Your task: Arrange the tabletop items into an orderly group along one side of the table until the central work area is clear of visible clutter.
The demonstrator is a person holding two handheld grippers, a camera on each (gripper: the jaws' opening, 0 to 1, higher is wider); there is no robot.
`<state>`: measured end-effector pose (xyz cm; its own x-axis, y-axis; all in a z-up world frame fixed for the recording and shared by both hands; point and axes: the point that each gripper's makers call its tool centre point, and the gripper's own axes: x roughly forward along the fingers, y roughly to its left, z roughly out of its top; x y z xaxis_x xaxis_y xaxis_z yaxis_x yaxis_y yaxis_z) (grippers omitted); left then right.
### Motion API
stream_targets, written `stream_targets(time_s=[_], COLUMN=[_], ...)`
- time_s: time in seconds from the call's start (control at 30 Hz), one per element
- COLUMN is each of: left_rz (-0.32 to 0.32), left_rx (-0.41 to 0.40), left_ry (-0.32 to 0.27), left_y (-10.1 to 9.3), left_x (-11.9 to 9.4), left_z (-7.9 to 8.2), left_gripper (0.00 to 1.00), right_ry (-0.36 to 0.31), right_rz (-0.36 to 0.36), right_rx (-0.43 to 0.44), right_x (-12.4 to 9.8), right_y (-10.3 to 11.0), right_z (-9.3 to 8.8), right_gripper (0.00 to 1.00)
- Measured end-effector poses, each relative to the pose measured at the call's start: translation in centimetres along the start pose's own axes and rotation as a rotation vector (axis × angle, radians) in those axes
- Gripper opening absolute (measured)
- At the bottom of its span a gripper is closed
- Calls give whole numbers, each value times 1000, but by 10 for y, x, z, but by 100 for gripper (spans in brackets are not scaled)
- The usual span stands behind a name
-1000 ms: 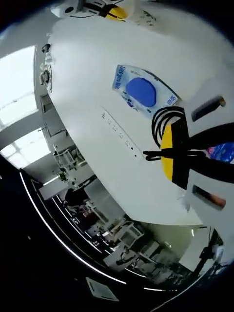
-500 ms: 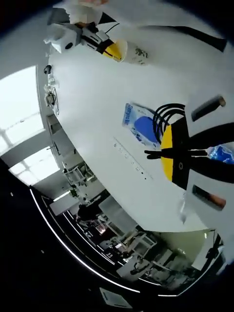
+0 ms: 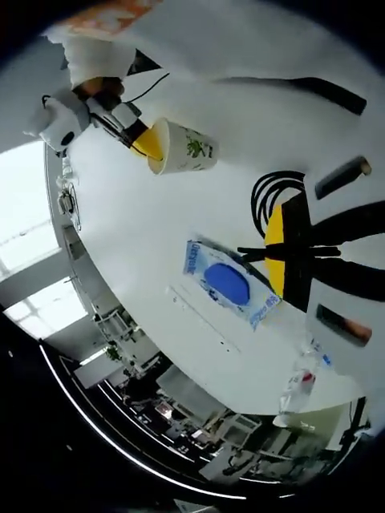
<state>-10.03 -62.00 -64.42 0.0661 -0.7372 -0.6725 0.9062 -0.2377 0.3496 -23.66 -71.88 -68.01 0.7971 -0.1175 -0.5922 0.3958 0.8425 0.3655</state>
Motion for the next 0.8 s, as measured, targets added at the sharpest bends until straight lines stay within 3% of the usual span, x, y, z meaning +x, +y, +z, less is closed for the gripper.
stream_targets(time_s=[0.2,0.27,0.3,0.47,0.7,0.8], left_rz=[-121,-163,-180,-294,-371,-396], left_rx=[-63,-108,-152,-222,-269,-398], left_ry=[5,-33,-20,14,87,124], left_y=[-33,-45,-49,-78,-101,-107], left_x=[16,19,21,30,44,51], left_z=[-11,-9,-11,-22,-45,-58], left_gripper=[0,0,0,0,0,0], right_ry=[15,21,25,26,33,43], right_rz=[11,12,10,5,8,10], right_rx=[-9,-10,-11,-1,2,6], right_x=[1,2,2,3,5,6], right_y=[4,3,3,0,2,2], right_z=[-2,-4,-5,-5,-8,-11], right_gripper=[0,0,0,0,0,0])
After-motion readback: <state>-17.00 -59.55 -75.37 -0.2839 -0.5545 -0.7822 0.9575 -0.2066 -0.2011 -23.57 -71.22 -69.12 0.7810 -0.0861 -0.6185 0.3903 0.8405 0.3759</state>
